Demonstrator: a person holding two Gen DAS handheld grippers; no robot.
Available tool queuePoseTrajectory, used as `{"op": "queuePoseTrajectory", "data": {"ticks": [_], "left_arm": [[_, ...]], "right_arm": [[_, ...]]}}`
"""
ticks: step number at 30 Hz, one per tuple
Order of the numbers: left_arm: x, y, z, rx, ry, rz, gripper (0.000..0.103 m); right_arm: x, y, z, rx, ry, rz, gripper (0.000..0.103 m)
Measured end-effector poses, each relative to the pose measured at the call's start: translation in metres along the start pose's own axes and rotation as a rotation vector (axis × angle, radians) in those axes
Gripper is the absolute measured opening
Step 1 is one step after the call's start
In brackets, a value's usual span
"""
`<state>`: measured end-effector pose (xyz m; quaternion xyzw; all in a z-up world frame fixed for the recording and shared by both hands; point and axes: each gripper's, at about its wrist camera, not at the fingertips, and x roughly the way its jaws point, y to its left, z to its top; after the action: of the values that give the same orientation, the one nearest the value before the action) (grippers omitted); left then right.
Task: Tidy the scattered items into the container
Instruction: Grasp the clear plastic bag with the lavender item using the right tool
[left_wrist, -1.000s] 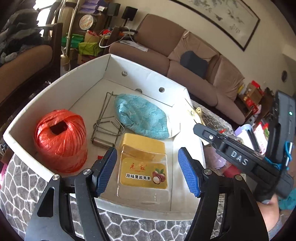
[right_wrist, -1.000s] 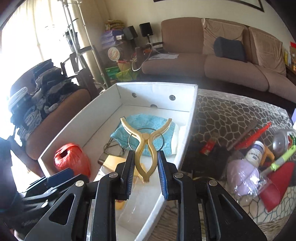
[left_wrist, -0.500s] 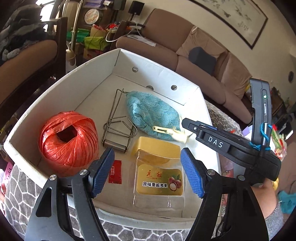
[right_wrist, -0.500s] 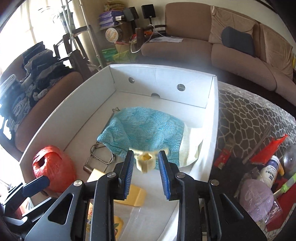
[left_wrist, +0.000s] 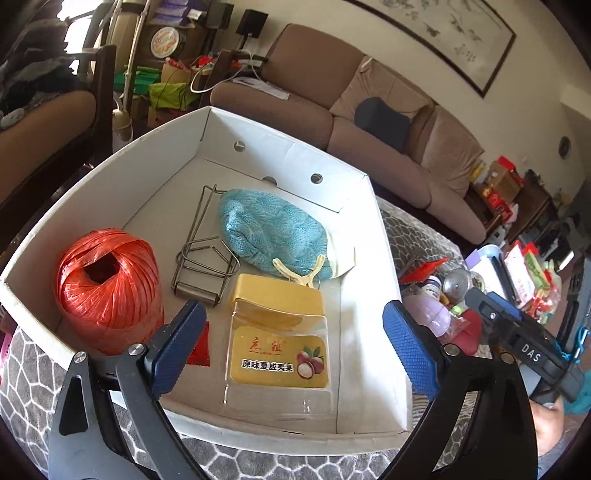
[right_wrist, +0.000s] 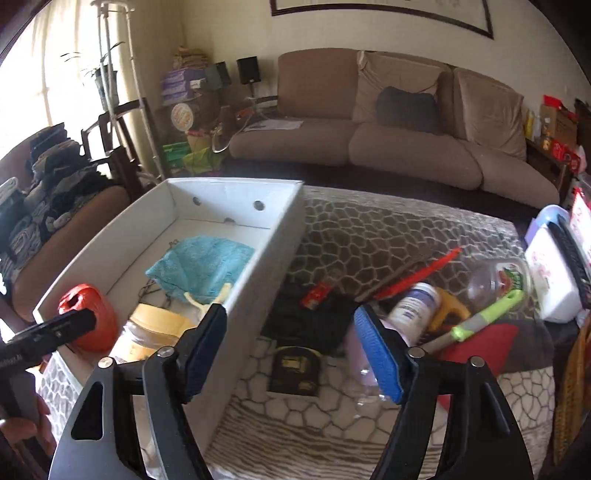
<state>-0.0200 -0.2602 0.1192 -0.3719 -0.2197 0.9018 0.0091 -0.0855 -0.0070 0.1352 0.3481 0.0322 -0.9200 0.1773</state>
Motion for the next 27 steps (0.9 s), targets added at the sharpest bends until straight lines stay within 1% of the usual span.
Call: {"op": "queuePoseTrajectory", "data": {"ticks": [2,3,4,5,7,9,11,14,16,19,24,27], "left_arm": [[0.002,-0.006,-0.002,0.003,0.013,-0.021,0.103],[0.004,-0.010,-0.003,0.014,0.022,-0.013,0.103],[0.006,-0.016,-0.004,0.036,0.021,0.011,0.103],[0.006,-0.022,-0.005,0.066,0.011,0.038,0.103],[0.005,-0.037,-0.009,0.133,-0.012,0.071,0.103],[0.003,-0.051,-0.012,0.172,-0.024,0.067,0.103],[0.004,-0.061,-0.016,0.193,-0.021,0.057,0.103],[0.010,-0.077,-0.023,0.240,0.001,0.064,0.103],[0.012,-0.088,-0.029,0.273,0.010,0.075,0.103],[0.012,-0.103,-0.038,0.308,0.009,0.072,0.103],[0.015,-0.124,-0.052,0.352,0.022,0.065,0.103],[0.020,-0.136,-0.059,0.375,0.035,0.065,0.103]], "right_arm": [[-0.006,-0.021,-0.012,0.035,-0.004,-0.033,0.092],[-0.007,-0.029,-0.019,0.054,0.002,-0.038,0.093],[-0.008,-0.037,-0.026,0.070,0.012,-0.045,0.095],[-0.009,-0.043,-0.032,0.081,0.024,-0.054,0.103],[-0.013,-0.050,-0.043,0.087,0.038,-0.092,0.103],[-0.017,-0.056,-0.049,0.089,0.043,-0.110,0.103],[-0.024,-0.061,-0.052,0.092,0.038,-0.130,0.103],[-0.035,-0.065,-0.057,0.097,0.029,-0.159,0.103],[-0.041,-0.071,-0.062,0.117,0.031,-0.156,0.103],[-0.048,-0.081,-0.068,0.158,0.039,-0.160,0.103],[-0.061,-0.099,-0.072,0.198,0.014,-0.176,0.103],[-0.062,-0.108,-0.075,0.218,0.020,-0.171,0.103]]}}
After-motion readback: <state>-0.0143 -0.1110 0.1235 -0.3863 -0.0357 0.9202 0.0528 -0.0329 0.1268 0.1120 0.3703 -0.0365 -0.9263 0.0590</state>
